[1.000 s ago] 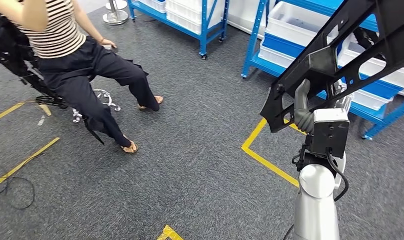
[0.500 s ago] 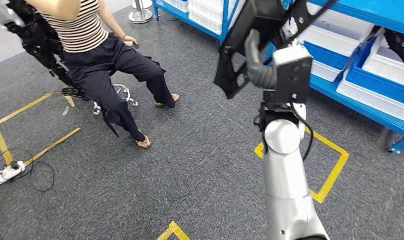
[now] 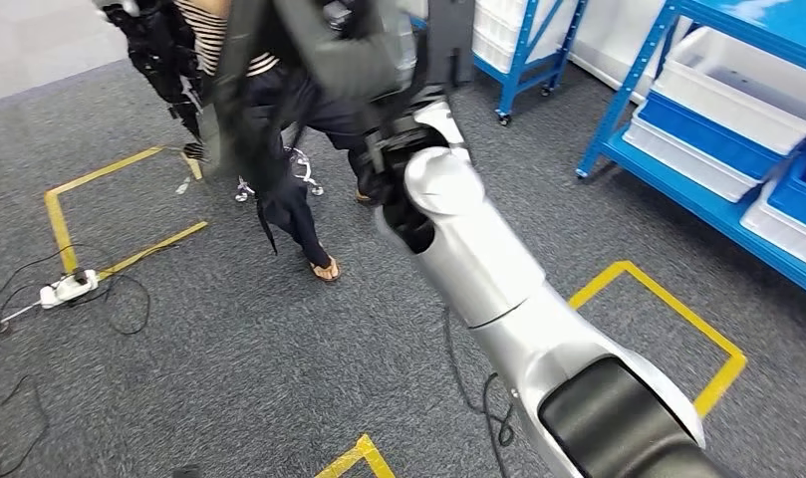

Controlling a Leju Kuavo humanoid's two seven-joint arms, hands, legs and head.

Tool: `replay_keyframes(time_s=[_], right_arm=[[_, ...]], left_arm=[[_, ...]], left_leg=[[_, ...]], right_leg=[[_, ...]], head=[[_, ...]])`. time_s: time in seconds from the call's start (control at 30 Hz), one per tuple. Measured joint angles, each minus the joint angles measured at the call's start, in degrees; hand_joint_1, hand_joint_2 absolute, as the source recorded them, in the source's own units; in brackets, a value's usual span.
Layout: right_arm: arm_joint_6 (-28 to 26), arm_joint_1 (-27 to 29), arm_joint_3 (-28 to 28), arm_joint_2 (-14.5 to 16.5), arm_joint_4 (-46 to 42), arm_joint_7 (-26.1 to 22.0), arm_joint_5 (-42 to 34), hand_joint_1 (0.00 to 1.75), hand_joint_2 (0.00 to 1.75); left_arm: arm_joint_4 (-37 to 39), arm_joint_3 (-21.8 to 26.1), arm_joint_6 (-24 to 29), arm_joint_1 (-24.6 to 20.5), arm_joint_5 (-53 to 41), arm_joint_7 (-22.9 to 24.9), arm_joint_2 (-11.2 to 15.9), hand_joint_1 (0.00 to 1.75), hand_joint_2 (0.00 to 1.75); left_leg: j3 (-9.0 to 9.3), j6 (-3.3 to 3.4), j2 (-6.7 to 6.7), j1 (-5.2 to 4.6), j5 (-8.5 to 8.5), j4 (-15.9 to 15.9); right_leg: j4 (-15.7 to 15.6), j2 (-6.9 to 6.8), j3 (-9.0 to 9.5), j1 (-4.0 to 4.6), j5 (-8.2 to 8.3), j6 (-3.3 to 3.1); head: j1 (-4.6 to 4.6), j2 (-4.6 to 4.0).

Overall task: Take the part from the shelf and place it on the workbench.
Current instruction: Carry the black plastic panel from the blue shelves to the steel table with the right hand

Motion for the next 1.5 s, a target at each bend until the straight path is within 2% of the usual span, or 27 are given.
replay_keyframes(time_s=[0.07,0.1,0.17,0.23,0.3,0.37,0.43,0.47,0.5,0.53,0.6,0.63,0.67,0.73,0.77,0.83,0.9,0.97,1.0,1.1,1.17,1.23,1.27,1.33,1.4,1.47,1.5], right_arm=[[2.27,-1.73,5.39,0.01,0.15,-0.94,-12.09,1.75,1.75],[3.09,-2.54,7.75,-0.02,0.18,-1.32,-16.23,1.75,1.75],[4.00,-3.63,11.31,-0.02,0.28,-1.72,-19.93,1.75,1.75],[5.27,-4.32,13.76,0.07,0.46,-2.12,-22.88,1.75,1.75],[7.78,-4.93,15.75,0.12,0.72,-2.98,-28.23,1.75,1.75],[9.95,-5.31,17.42,0.10,1.05,-3.87,-32.80,1.75,1.75],[10.96,-5.41,18.89,0.08,1.59,-4.50,-35.02,1.75,1.75],[11.26,-5.42,19.62,0.08,1.92,-4.87,-35.73,1.75,1.75],[11.48,-5.45,20.28,0.09,2.25,-5.33,-36.33,1.75,1.75],[11.62,-5.54,20.86,0.09,2.59,-5.87,-36.81,1.75,1.75],[11.74,-6.06,21.75,0.07,3.32,-7.00,-37.30,1.75,1.75],[11.75,-6.42,22.10,0.04,3.72,-7.48,-37.37,1.75,1.75],[11.76,-6.77,22.42,0.02,4.11,-7.88,-37.38,1.75,1.75],[11.61,-7.24,23.03,0.02,4.75,-8.41,-37.33,1.75,1.75],[11.51,-7.43,23.28,0.03,4.99,-8.57,-37.29,1.75,1.75],[11.22,-7.93,23.71,-0.05,5.43,-8.76,-37.23,1.75,1.75],[10.97,-8.22,24.12,-0.20,5.92,-8.82,-37.20,1.75,1.75],[10.88,-8.18,24.58,-0.30,6.38,-8.83,-37.19,1.75,1.75],[10.87,-8.15,24.75,-0.33,6.51,-8.83,-37.19,1.75,1.75],[10.86,-8.15,24.90,-0.34,6.61,-8.83,-37.19,1.75,1.75],[10.78,-8.40,25.14,-0.22,6.81,-8.83,-37.02,1.75,1.75],[10.39,-8.77,25.63,-0.02,7.04,-8.85,-36.55,1.75,1.75],[10.07,-8.90,25.86,0.04,7.09,-8.87,-36.29,1.75,1.75],[9.66,-9.23,26.05,0.10,7.12,-8.97,-35.84,1.75,1.75],[9.18,-9.48,26.26,0.05,7.23,-9.15,-35.24,1.75,1.75],[7.95,-9.50,26.64,0.03,7.43,-9.41,-34.15,1.75,1.75],[7.09,-9.49,26.87,0.04,7.52,-9.57,-33.46,1.75,1.75]], left_arm=[[-1.96,7.74,0.01,-0.35,-13.63,4.99,-1.58,0.00,1.75],[-2.78,10.76,0.02,-0.42,-16.71,6.65,-2.11,0.00,1.75],[-4.04,15.43,0.04,-0.40,-17.81,8.14,-2.84,0.00,1.75],[-4.96,18.72,0.06,-0.29,-18.46,9.27,-3.40,0.00,1.75],[-5.62,20.99,0.10,-0.30,-20.76,10.54,-3.93,0.00,1.75],[-6.09,22.53,0.13,-0.47,-22.14,11.13,-4.28,0.00,1.75],[-6.47,23.50,0.13,-0.60,-22.01,11.10,-4.45,0.00,1.75],[-6.63,23.94,0.13,-0.61,-21.44,10.79,-4.52,0.00,1.75],[-6.78,24.30,0.13,-0.61,-20.41,10.18,-4.56,0.00,1.75],[-6.91,24.61,0.13,-0.60,-19.02,9.30,-4.59,0.00,1.75],[-7.06,25.02,0.11,-0.68,-15.62,7.03,-4.73,0.00,1.75],[-7.10,25.15,0.10,-0.78,-13.97,5.91,-4.86,0.00,1.75],[-7.10,25.26,0.09,-0.88,-12.53,4.93,-5.01,0.00,1.75],[-7.10,25.56,0.09,-0.98,-10.42,3.50,-5.24,0.00,1.75],[-7.10,25.70,0.10,-0.98,-9.83,3.08,-5.31,0.00,1.75],[-7.11,25.89,0.12,-0.98,-9.11,2.50,-5.35,0.00,1.75],[-7.11,25.95,0.13,-1.01,-8.83,2.19,-5.39,0.00,1.75],[-7.11,26.04,0.13,-1.02,-8.72,2.06,-5.43,0.00,1.75],[-7.11,26.09,0.13,-1.02,-8.71,2.03,-5.45,0.00,1.75],[-7.11,26.15,0.13,-1.02,-8.71,2.02,-5.45,0.00,1.75],[-7.11,26.25,0.13,-1.00,-8.73,2.02,-5.54,0.00,1.75],[-7.11,26.39,0.14,-0.92,-8.86,2.02,-5.64,0.00,1.75],[-7.11,26.45,0.15,-0.90,-8.95,2.03,-5.68,0.00,1.75],[-7.11,26.53,0.16,-0.91,-9.09,2.03,-5.67,0.00,1.75],[-7.11,26.53,0.15,-0.98,-8.98,1.91,-5.66,0.00,1.75],[-7.10,26.54,0.15,-1.00,-8.45,1.55,-5.65,0.00,1.75],[-7.10,26.54,0.15,-0.99,-8.13,1.32,-5.64,0.00,1.75]], left_leg=[[0.21,-0.15,-1.35,0.06,-0.07,0.04],[0.22,-0.30,-1.93,0.04,-0.12,0.09],[0.08,-0.82,-2.82,0.12,-0.13,0.14],[-0.09,-1.52,-3.31,0.39,-0.12,0.11],[-1.05,-2.18,-1.29,0.38,-1.44,2.02],[-4.07,-2.74,1.63,0.40,-4.80,8.38],[-7.60,-3.25,2.58,0.74,-7.47,15.37],[-8.23,-3.45,2.76,0.92,-7.41,16.49],[-7.68,-3.60,3.01,1.11,-6.33,15.31],[-5.98,-3.73,3.55,1.29,-4.54,12.08],[-1.78,-3.77,5.88,1.40,-1.52,4.32],[-0.54,-3.55,6.63,1.34,-0.83,1.98],[-0.07,-3.22,6.92,1.19,-0.68,0.96],[-0.25,-2.32,5.57,0.94,-0.59,0.91],[-0.24,-1.90,4.95,0.91,-0.49,0.81],[-0.17,-1.05,3.82,0.99,-0.26,0.64],[-0.21,-0.54,2.63,0.90,-0.20,0.63],[-0.22,-0.39,1.28,0.74,-0.21,0.64],[-0.22,-0.38,0.82,0.69,-0.21,0.64],[-0.21,-0.37,0.38,0.65,-0.20,0.65],[-0.22,-0.60,-1.28,0.61,-0.12,0.69],[-0.39,-1.31,-3.52,0.62,0.10,0.65],[-0.61,-1.73,-3.38,0.57,0.01,0.80],[-1.85,-2.34,-0.80,0.43,-1.72,3.33],[-5.13,-2.88,1.96,0.45,-5.30,10.31],[-8.17,-3.27,2.69,0.73,-7.33,16.38],[-8.28,-3.39,2.86,0.86,-6.82,16.50]], right_leg=[[-8.67,1.31,3.56,-0.19,3.90,0.60],[-12.39,2.02,5.22,-0.29,5.38,0.62],[-15.38,2.77,6.70,-0.20,6.37,0.21],[-15.69,1.92,7.06,-0.09,6.61,-0.51],[-16.29,0.89,7.47,-0.24,6.92,-1.44],[-16.60,-0.27,7.78,-0.23,6.96,-2.06],[-16.59,-1.49,7.84,-0.13,6.87,-2.24],[-16.58,-2.09,7.86,-0.12,6.84,-2.25],[-16.56,-2.64,7.90,-0.14,6.78,-2.19],[-16.53,-3.17,7.97,-0.17,6.68,-2.07],[-16.29,-4.02,8.08,0.17,6.28,-1.54],[-16.18,-4.42,8.09,0.45,6.08,-1.24],[-16.11,-4.81,8.12,0.75,5.90,-0.97],[-16.15,-5.73,8.35,0.87,5.63,-0.51],[-15.78,-5.47,8.25,0.72,5.24,-0.29],[-11.88,-3.34,6.50,0.38,3.04,-0.25],[-3.44,-0.97,2.50,0.29,-0.46,-0.65],[2.77,-0.27,-0.72,0.32,-2.25,-0.65],[3.77,-0.19,-1.34,0.33,-2.34,-0.55],[3.45,-0.15,-1.35,0.33,-1.97,-0.41],[-5.63,1.55,2.79,0.38,1.97,-0.35],[-15.03,2.83,7.16,0.47,6.12,-0.76],[-15.64,2.37,7.54,0.40,6.47,-1.24],[-16.10,1.24,7.79,0.13,6.76,-1.87],[-16.17,0.05,7.90,0.22,6.69,-2.18],[-16.15,-1.30,7.93,0.36,6.56,-2.34],[-16.15,-1.95,7.96,0.38,6.49,-2.40]], head=[[0.02,0.00],[0.02,0.00],[-0.03,0.00],[-0.03,0.00],[-0.21,0.00],[-0.42,0.00],[-0.43,0.00],[-0.45,0.00],[-0.45,0.00],[-0.45,0.00],[-0.52,0.00],[-0.45,0.00],[-0.34,0.00],[-0.04,0.00],[0.01,0.00],[0.07,0.00],[0.13,0.00],[0.13,0.00],[0.11,0.00],[0.11,0.00],[0.09,0.00],[0.10,0.00],[0.06,0.00],[-0.17,0.00],[-0.41,0.00],[-0.45,0.00],[-0.49,0.00]])
